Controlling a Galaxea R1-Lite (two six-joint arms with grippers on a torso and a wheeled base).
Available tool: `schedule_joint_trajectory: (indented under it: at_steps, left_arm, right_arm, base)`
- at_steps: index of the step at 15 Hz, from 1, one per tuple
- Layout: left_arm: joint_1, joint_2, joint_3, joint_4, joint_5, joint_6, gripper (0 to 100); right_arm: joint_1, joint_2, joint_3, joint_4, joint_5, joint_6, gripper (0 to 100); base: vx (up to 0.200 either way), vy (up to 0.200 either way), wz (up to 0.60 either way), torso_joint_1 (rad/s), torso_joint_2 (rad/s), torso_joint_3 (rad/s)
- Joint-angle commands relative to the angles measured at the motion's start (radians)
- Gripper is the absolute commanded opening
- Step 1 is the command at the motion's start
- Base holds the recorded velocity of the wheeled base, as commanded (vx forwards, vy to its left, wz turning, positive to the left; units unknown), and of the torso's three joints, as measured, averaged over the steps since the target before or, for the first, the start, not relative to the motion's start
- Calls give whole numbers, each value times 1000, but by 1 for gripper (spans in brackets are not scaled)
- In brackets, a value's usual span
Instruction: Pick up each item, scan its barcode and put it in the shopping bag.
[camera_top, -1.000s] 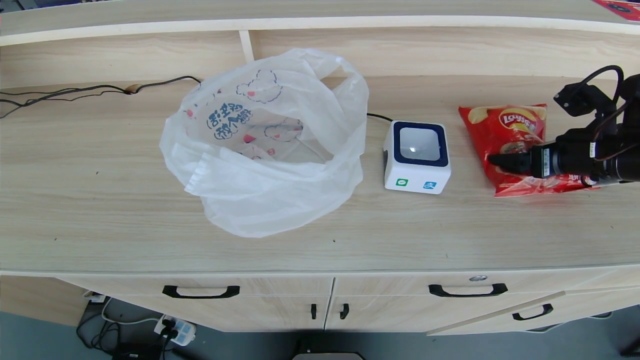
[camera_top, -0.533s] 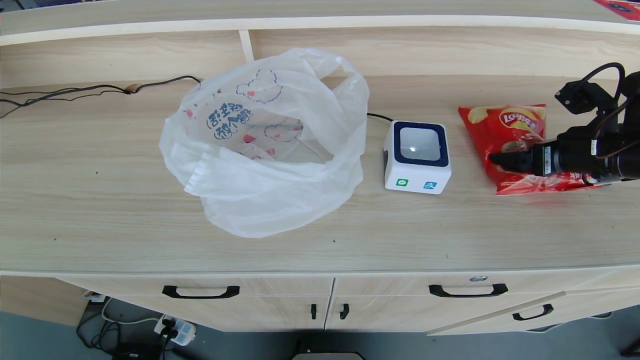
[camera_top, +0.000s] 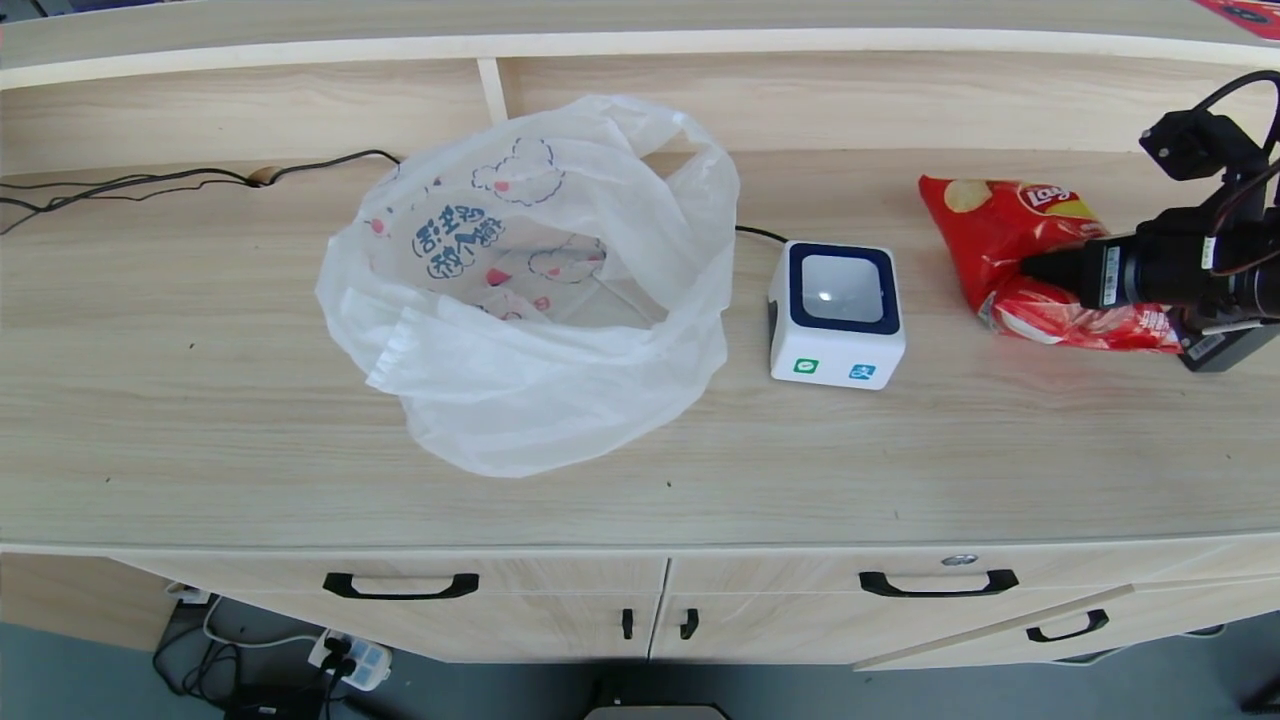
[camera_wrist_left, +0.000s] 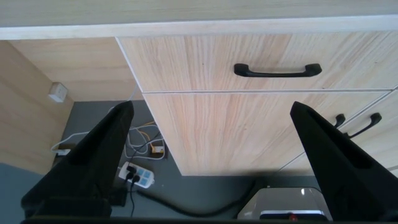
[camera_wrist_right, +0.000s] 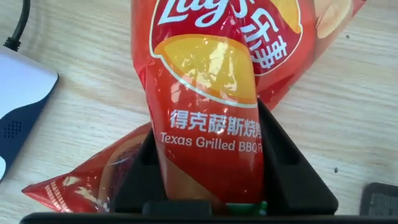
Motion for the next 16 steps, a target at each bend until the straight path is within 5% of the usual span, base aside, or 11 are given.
schedule_joint_trajectory:
  at_steps: [1,6,9,13,16]
  left_arm:
    - [0,2,0,-1,0,0,100]
    - [0,2,0,1,0,-2,100]
    - [0,2,0,1,0,-2,100]
    - [0,2,0,2,0,-2,100]
    - [0,2,0,2,0,-2,100]
  right_arm:
    - [0,-42,-6,-6,0,1,0]
    - [3,-191,13,-9,31,96,0]
    - [44,-340,152,-14,183,208,0]
    - [297,-619,661,-351,190,638,0]
    - [389,-627,855,-581,190,724,0]
  base:
    - [0,0,0,0,0,0]
    - [0,0,0,0,0,0]
    - [0,0,0,0,0,0]
    - [0,0,0,0,0,0]
    - [0,0,0,0,0,0]
